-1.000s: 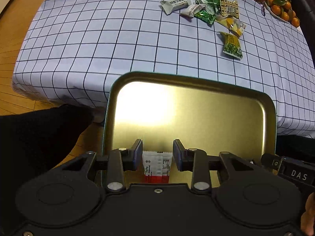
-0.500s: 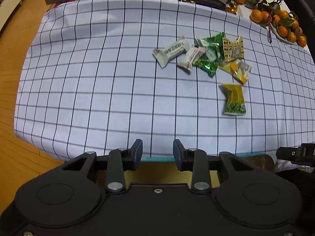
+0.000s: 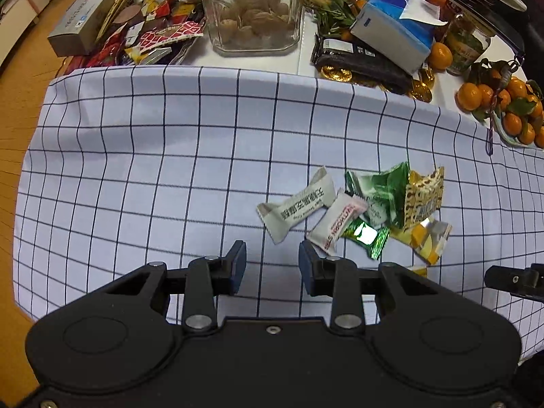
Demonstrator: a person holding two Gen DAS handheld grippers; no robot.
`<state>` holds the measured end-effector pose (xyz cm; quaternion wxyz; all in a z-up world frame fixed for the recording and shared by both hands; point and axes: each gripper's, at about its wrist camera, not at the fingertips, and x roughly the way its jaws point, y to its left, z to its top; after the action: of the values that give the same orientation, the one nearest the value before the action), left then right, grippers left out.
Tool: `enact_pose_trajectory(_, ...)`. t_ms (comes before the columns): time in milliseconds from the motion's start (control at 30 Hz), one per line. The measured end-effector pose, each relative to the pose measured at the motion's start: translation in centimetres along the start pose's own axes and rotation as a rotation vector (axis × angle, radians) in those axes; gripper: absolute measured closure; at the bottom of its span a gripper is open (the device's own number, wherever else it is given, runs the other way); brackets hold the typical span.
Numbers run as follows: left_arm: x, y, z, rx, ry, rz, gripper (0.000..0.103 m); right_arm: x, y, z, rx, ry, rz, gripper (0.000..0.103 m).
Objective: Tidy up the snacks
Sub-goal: 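Move both tools back over the snack pile, then grasp the white candy bar with the left tool while the right grasps the gold-patterned packet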
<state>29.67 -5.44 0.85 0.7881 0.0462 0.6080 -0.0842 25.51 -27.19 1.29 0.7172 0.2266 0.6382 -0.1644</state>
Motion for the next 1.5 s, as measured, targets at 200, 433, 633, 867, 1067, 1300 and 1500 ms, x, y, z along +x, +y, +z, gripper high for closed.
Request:
enact_pose_trajectory(200, 1.5, -0.1, 1.8, 0.025, -0.008, -0.002, 0.061, 0.7, 2.5, 2.4, 0.003, -0.122, 0.034, 0.051)
enact_pose_trajectory(433, 2.4, 0.3, 2.2, 0.007, 0.016, -0.007, 0.061, 4.0, 4.9, 4.4, 0.008, -0.119, 0.077, 0.051)
enact_pose_trajectory(633, 3.4, 0.2, 2.2, 0.020, 0.051, -0.029, 0.061, 5.7, 6.2, 4.9, 0.000, -0.141, 0.042, 0.051)
enact_pose_trajectory(867, 4.0, 0.1, 2.5, 0.012, 0.051, -0.043, 0.060, 8.0, 5.7, 5.3, -0.019, -0.068, -0.058, 0.052)
enact_pose_trajectory(1067, 5.0, -0.7, 2.5, 0.030, 0.058, -0.043, 0.061, 8.7, 4.2, 5.5, 0.002, -0.001, -0.126, 0.053)
enact_pose_trajectory(1300, 6.0, -2.6, 2.5, 0.093, 0.064, -0.042, 0.061, 8.0, 2.3, 5.8, 0.037, 0.028, -0.135, 0.053)
enact_pose_trajectory(1500, 6.7, -3.2, 2.5, 0.115, 0.036, 0.009, 0.060, 6.8, 0.9, 6.0, 0.054, 0.028, -0.094, 0.053)
